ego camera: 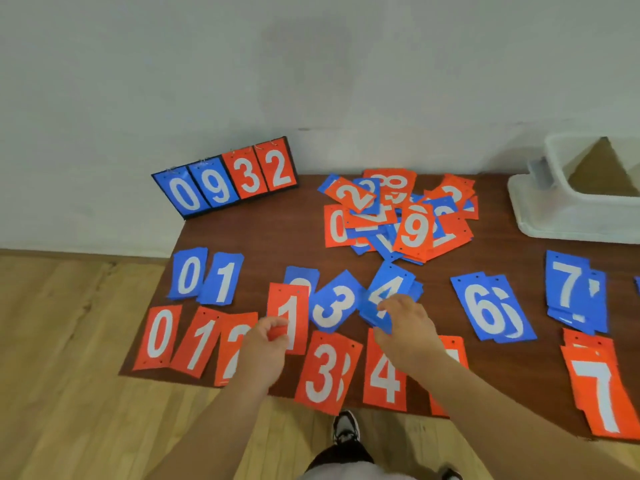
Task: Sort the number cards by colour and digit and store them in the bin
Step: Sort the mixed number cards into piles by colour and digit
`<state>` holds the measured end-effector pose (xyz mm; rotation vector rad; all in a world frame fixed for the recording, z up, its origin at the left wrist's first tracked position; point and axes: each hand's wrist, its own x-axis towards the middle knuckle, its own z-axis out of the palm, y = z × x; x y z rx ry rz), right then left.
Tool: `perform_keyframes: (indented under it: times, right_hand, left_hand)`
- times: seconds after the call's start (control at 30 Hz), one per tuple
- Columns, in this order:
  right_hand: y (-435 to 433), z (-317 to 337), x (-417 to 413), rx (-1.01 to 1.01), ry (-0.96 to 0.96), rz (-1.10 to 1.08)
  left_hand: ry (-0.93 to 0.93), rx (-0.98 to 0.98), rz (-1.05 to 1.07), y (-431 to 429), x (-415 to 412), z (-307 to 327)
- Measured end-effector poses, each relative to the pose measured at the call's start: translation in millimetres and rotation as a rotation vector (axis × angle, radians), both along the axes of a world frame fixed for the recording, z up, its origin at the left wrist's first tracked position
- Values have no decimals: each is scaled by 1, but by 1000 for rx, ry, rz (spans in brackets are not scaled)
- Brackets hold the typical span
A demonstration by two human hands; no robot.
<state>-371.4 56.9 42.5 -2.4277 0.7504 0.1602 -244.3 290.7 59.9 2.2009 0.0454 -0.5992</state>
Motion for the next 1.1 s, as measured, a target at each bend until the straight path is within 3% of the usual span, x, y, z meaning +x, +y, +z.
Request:
perform_keyframes:
  times: [0.27,0.43,0.6,0.77,1.1]
  right_hand:
    - [64,-2,79,-10,-9,206]
    - [77,-13,99,-32,32,253]
    - [81,-23,110,-48,82,267]
    - [82,-26,114,-52,102,271]
    - [59,-6,99,-31,53,169]
  left_hand:
    - [-49,178,184,114,62,-16]
    - [-75,308,104,153,88,-34]
    - [-73,509,-93,153,93,-61]
    - [-50,642,-73,147,86,-65]
    - [-245,590,-221,106,78,-39]
